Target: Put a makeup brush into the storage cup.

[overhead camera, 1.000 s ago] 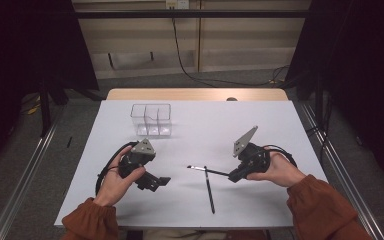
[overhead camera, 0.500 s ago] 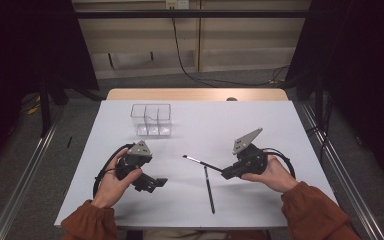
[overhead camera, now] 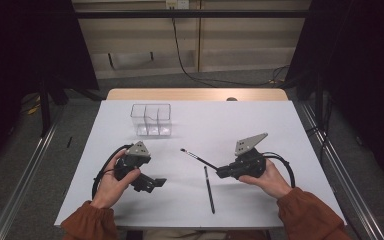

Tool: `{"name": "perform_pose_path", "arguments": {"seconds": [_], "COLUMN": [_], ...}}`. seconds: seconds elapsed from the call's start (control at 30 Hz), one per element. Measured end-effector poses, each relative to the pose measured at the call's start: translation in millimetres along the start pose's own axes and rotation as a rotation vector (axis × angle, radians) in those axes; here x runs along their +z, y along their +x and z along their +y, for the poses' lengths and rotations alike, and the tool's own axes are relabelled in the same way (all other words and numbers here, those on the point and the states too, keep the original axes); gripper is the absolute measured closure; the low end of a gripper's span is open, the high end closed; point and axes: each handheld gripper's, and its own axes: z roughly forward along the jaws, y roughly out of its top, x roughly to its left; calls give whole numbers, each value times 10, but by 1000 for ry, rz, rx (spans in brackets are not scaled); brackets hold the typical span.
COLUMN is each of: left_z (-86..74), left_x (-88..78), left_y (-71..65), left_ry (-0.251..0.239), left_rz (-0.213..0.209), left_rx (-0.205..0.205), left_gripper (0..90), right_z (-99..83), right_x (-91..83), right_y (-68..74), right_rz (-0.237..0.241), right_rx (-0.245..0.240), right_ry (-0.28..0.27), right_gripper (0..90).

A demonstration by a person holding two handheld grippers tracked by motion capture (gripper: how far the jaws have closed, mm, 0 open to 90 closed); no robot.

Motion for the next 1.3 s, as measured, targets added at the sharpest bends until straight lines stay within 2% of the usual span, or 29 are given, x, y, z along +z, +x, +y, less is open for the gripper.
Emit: {"name": "perform_pose_path", "arguments": {"seconds": [0.47, 0.7, 0.97, 1.07, 1.17, 1.3], "left_z": [-62, -70, -51, -32, -7, 42], "left_x": [14, 4, -41, -47, -50, -37], "left_y": [-1, -26, -82, -125, -173, -226], "left_ry": [-8, -40, -127, -162, -201, -231], "left_rz": [10, 27, 31, 38, 20, 34], "left_rx": [-8, -8, -17, -13, -2, 5], "left_gripper": [44, 42, 42, 40, 39, 35], "right_z": [-47, -49, -28, -21, -9, 3], "right_x": [58, 25, 12, 5, 2, -6], "right_y": [24, 41, 81, 89, 101, 120], "right_rz": [-2, -9, -11, -10, -6, -2], "right_rx": [7, -7, -25, -27, -33, -41], "right_ry": [-136, -205, -244, -251, -262, -281], "right_gripper": [844, 844, 844, 844, 844, 844]}}
